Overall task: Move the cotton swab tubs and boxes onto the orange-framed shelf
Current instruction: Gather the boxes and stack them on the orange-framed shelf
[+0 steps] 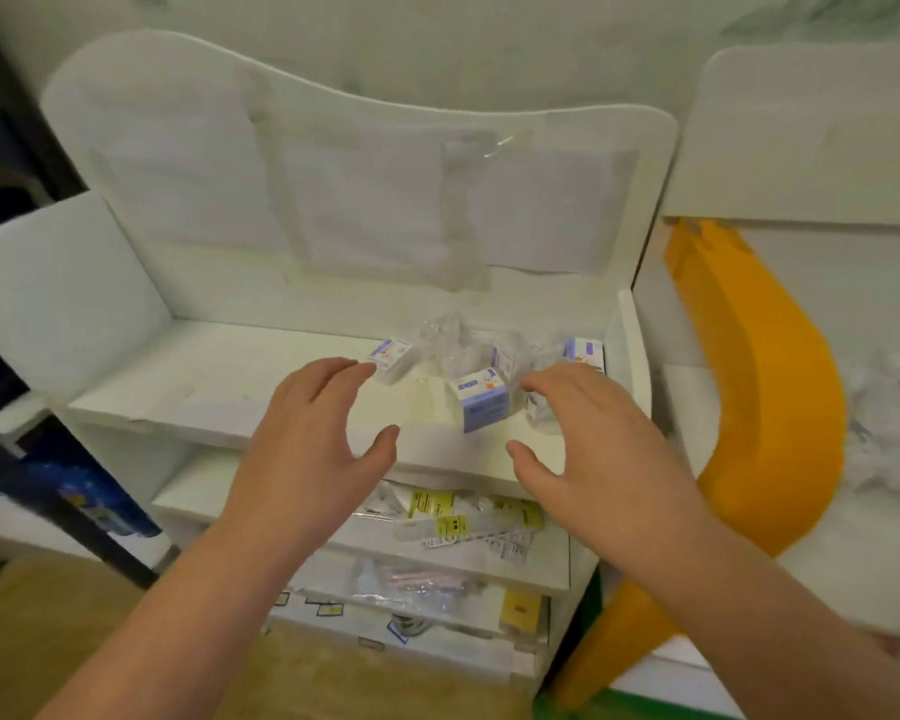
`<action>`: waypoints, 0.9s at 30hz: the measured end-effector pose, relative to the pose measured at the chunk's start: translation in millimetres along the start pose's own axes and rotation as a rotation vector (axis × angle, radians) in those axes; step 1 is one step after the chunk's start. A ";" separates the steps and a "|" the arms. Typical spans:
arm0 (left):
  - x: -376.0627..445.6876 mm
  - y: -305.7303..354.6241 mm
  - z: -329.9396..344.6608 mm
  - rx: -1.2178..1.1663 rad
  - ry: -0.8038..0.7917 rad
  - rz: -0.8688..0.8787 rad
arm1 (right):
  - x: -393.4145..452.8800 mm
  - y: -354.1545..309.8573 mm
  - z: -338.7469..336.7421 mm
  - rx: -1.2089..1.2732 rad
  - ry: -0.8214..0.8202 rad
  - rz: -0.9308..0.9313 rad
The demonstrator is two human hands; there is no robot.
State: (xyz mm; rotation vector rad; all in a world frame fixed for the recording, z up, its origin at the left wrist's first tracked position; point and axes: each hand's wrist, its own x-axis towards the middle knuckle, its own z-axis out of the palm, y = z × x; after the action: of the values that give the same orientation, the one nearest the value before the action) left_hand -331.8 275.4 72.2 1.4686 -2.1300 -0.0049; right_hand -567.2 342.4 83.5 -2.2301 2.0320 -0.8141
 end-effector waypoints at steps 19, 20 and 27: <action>126.7 -110.3 97.1 0.005 -0.195 -0.058 | 114.8 22.2 126.8 -0.144 -0.280 0.234; 133.3 -114.0 105.2 -0.009 -0.216 -0.052 | 114.6 22.1 129.8 -0.173 -0.278 0.242; 171.5 -127.8 153.9 -0.062 -0.336 0.073 | 110.6 15.0 146.6 -0.165 -0.182 0.356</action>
State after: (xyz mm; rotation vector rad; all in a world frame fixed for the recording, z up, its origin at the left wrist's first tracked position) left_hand -332.0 29.8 -23.3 1.4335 -2.4230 -0.3075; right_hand -522.8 189.1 -8.5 -1.8421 2.3739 -0.4101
